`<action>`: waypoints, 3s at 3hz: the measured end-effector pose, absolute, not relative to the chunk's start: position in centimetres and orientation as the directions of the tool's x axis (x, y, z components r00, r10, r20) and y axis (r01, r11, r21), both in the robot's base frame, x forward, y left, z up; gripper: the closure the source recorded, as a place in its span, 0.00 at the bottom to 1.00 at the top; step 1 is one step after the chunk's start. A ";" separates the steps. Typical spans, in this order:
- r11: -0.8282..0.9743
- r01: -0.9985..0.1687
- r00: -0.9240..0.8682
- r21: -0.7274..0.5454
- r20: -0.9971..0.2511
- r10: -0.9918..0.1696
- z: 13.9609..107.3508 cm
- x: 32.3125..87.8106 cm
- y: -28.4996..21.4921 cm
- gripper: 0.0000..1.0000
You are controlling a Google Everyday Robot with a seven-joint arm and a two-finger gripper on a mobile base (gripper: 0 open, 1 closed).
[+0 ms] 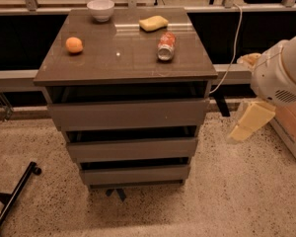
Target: Open bottom drawer
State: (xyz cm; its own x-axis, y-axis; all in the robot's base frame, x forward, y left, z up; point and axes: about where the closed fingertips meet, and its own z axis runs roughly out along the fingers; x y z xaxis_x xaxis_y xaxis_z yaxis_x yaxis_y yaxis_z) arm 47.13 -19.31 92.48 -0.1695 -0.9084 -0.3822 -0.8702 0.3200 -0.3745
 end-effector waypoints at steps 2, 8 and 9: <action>0.332 -0.906 -0.204 -0.263 -0.416 -0.886 85.0 47.2 -16.3 0.00; 0.438 -0.896 -0.320 -0.075 -0.576 -0.752 69.4 51.9 -12.2 0.00; 0.428 -0.900 -0.314 -0.078 -0.565 -0.763 67.1 52.3 -11.3 0.00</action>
Offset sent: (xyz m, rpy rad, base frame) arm 0.0041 0.0499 -0.1096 0.1078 0.1414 0.0221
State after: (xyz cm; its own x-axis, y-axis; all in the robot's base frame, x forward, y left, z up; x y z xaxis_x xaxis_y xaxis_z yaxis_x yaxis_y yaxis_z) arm 52.26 -11.26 67.08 -0.3136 -0.7634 -0.5646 -0.9004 0.4279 -0.0784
